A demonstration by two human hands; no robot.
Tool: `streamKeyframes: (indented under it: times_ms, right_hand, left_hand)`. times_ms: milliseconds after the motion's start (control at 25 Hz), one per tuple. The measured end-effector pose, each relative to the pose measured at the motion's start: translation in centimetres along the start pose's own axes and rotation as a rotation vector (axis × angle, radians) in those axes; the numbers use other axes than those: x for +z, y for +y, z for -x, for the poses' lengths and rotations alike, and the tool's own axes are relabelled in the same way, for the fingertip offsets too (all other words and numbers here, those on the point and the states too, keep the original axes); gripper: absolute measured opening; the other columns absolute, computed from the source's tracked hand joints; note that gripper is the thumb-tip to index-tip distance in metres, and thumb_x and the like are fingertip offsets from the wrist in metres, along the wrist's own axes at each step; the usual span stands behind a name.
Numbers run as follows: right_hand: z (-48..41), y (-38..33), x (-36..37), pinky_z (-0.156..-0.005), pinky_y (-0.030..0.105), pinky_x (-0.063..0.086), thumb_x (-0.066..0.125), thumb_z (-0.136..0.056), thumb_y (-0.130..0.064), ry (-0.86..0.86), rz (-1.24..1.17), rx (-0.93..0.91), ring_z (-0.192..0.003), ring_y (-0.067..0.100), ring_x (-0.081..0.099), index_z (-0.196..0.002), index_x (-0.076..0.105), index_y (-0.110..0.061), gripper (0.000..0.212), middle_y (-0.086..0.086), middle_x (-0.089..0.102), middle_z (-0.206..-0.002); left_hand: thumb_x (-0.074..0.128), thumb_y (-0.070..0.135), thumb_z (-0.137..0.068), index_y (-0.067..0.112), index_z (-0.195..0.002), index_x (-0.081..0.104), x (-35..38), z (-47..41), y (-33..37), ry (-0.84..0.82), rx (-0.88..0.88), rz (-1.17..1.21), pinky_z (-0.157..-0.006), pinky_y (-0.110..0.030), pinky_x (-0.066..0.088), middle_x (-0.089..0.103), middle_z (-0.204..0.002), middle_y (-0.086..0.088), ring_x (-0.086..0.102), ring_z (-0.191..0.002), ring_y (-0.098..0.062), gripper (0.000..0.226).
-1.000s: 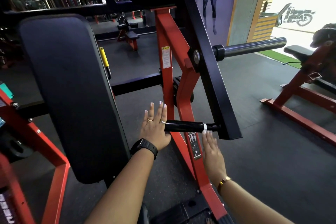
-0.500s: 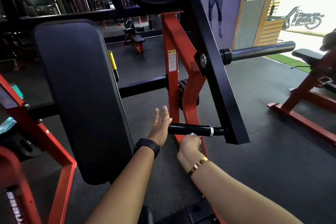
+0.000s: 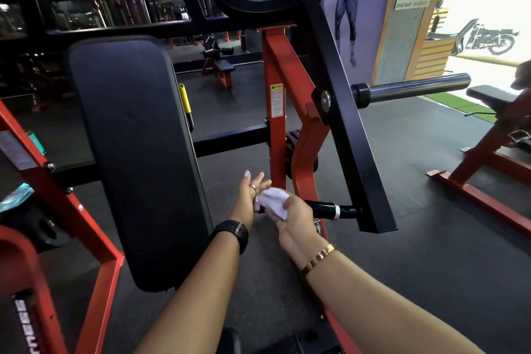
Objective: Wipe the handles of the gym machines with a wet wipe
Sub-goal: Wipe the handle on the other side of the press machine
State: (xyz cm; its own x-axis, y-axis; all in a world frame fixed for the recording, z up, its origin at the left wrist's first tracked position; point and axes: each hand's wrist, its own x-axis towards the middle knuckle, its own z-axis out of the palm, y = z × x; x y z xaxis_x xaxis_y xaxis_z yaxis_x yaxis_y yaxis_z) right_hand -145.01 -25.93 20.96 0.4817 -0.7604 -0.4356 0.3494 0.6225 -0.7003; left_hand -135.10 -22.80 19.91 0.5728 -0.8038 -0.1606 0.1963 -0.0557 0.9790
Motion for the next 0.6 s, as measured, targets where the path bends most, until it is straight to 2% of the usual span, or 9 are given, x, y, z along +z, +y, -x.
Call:
streamKeyframes:
  times_ms: [120, 200, 280, 360, 480, 600]
  right_hand:
    - [-0.5, -1.5, -0.6, -0.068, 0.033, 0.053, 0.039, -0.088, 0.001, -0.039, -0.094, -0.005, -0.091, 0.032, 0.067, -0.110, 0.060, 0.002, 0.030, 0.023, 0.067, -0.104]
    - [-0.7, -2.2, -1.0, -0.068, 0.035, 0.052, 0.047, -0.091, -0.001, -0.027, -0.085, -0.040, -0.087, 0.029, 0.065, -0.107, 0.057, -0.003, 0.019, 0.019, 0.065, -0.100]
    - [-0.7, -2.6, -1.4, -0.069, 0.035, 0.052, 0.055, -0.090, -0.002, -0.047, -0.057, -0.079, -0.088, 0.027, 0.063, -0.103, 0.056, -0.009, 0.014, 0.015, 0.064, -0.098]
    - [-0.7, -2.4, -1.9, -0.072, 0.034, 0.052, 0.058, -0.089, -0.001, -0.095, -0.012, -0.127, -0.093, 0.028, 0.063, -0.102, 0.058, -0.008, 0.014, 0.015, 0.065, -0.101]
    - [-0.6, -2.1, -2.6, -0.076, 0.033, 0.055, 0.053, -0.087, 0.012, -0.164, -0.037, -0.190, -0.097, 0.032, 0.064, -0.102, 0.058, -0.004, 0.023, 0.022, 0.064, -0.108]
    - [-0.2, -2.6, -3.0, -0.075, 0.030, 0.058, 0.048, -0.084, 0.021, -0.155, -0.075, -0.235, -0.087, 0.029, 0.067, -0.106, 0.055, -0.004, 0.034, 0.022, 0.065, -0.098]
  left_hand:
    - [0.033, 0.042, -0.100, 0.017, -0.121, 0.062, 0.4, 0.0, 0.0, 0.073, 0.079, -0.014, -0.112, -0.038, 0.030, 0.068, -0.110, 0.005, 0.054, -0.120, -0.015, 0.044]
    - [0.044, 0.032, -0.099, 0.011, -0.112, 0.066, 0.8, 0.4, 0.4, 0.130, 0.116, 0.039, -0.101, -0.030, 0.041, 0.069, -0.098, 0.005, 0.061, -0.106, -0.015, 0.034]
    - [0.052, 0.029, -0.096, 0.013, -0.104, 0.071, 1.2, 0.8, 0.7, 0.140, 0.142, 0.024, -0.093, -0.029, 0.046, 0.071, -0.092, 0.002, 0.064, -0.096, -0.016, 0.026]
    - [0.056, 0.031, -0.094, 0.021, -0.094, 0.073, 1.6, 0.8, 0.8, 0.105, 0.168, -0.030, -0.095, -0.035, 0.048, 0.073, -0.091, 0.000, 0.067, -0.093, -0.018, 0.020]
    - [0.056, 0.028, -0.094, 0.023, -0.099, 0.070, 2.3, 0.8, 1.1, 0.049, 0.177, 0.027, -0.098, -0.037, 0.048, 0.073, -0.099, -0.004, 0.067, -0.100, -0.021, 0.016]
    - [0.058, 0.021, -0.094, 0.015, -0.113, 0.063, 3.7, 1.7, 1.6, 0.011, 0.127, 0.136, -0.093, -0.035, 0.049, 0.071, -0.101, -0.007, 0.067, -0.097, -0.022, 0.021]
